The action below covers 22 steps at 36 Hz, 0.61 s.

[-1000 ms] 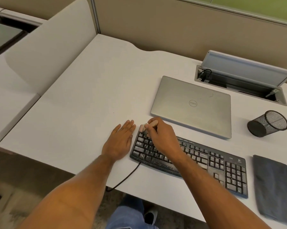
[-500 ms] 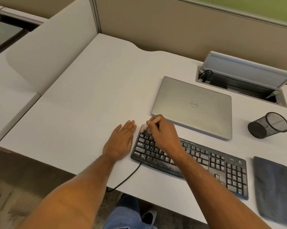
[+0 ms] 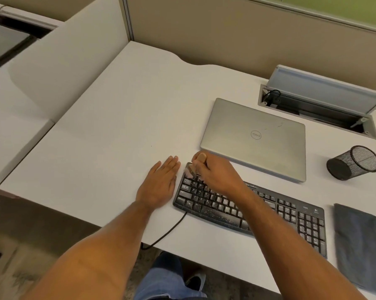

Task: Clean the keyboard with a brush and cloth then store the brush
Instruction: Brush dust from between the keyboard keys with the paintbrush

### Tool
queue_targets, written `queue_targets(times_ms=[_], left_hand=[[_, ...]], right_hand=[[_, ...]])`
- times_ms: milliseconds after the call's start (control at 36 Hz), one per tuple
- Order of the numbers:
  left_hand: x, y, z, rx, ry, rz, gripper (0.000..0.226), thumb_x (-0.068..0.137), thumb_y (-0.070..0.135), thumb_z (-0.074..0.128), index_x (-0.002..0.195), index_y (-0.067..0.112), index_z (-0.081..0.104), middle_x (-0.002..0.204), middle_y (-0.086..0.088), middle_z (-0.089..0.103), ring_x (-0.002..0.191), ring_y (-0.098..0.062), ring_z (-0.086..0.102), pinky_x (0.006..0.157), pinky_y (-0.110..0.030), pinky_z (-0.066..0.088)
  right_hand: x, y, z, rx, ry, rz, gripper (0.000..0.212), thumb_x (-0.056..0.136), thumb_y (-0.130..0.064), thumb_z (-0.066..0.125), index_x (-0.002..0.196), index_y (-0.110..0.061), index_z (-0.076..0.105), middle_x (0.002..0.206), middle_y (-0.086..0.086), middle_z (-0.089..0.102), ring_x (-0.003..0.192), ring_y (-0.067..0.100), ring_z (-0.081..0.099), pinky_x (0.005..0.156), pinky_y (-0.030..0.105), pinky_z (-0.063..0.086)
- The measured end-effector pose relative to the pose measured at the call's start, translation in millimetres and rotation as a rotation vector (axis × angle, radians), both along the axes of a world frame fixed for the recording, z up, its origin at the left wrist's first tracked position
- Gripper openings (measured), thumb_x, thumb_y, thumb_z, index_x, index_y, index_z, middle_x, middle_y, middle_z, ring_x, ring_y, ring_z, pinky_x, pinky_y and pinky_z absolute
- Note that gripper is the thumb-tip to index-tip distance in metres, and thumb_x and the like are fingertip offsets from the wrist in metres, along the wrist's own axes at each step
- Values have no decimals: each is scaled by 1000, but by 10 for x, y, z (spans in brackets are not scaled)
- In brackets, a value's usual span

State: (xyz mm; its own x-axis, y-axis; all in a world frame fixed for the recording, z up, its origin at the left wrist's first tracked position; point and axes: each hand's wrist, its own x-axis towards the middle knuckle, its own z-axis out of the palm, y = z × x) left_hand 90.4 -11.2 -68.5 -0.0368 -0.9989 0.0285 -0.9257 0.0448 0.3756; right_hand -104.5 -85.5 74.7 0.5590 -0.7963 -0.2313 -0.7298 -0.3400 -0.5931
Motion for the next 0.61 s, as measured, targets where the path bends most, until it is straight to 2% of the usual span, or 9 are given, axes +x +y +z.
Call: queue_targets(times_ms=[111,222,306,472,528,611], left_hand=[[-7,7,23,-1,7,2,62,102,35,15,158,17,34,166,3,27,155,-9,17,127,-39,17],[-12,8,40,-12,-2,-1,61,102,33,17,157,16,37,166,1,29,155,-11,20,126,-42,20],[-12,16,33,-11,-4,-2,60,103,33,19,157,16,37,165,1,30,155,-11,20,125,-43,22],[-12,6,42,-3,3,3,61,103,35,16,158,16,36,166,2,28,155,-10,19,126,-41,19],[-15,8,39,-7,-1,5,61,103,34,17,157,16,37,166,1,29,154,-11,20,126,-41,20],[-19,3,37,-6,-1,7,61,102,34,18,157,16,37,165,1,30,154,-11,21,126,-41,19]], right_hand=[[-43,-77,75,-53,33,51,24,111,-37,39,101,-25,57,88,-7,67,82,12,60,74,36,49],[-12,-66,106,-9,-87,26,20,109,-38,47,114,-27,64,104,-8,71,92,10,63,80,32,52],[16,-46,89,17,-59,65,20,108,-37,51,117,-28,66,107,-8,71,94,10,63,81,31,51],[-67,-64,83,-60,58,42,23,110,-36,40,100,-22,56,83,-5,65,76,15,60,65,33,45],[-71,-59,93,-57,5,-19,23,110,-36,41,102,-21,57,80,-5,66,70,14,60,64,35,48],[-41,-23,78,-7,-77,-102,21,110,-35,44,112,-21,60,85,-10,66,70,6,58,61,27,45]])
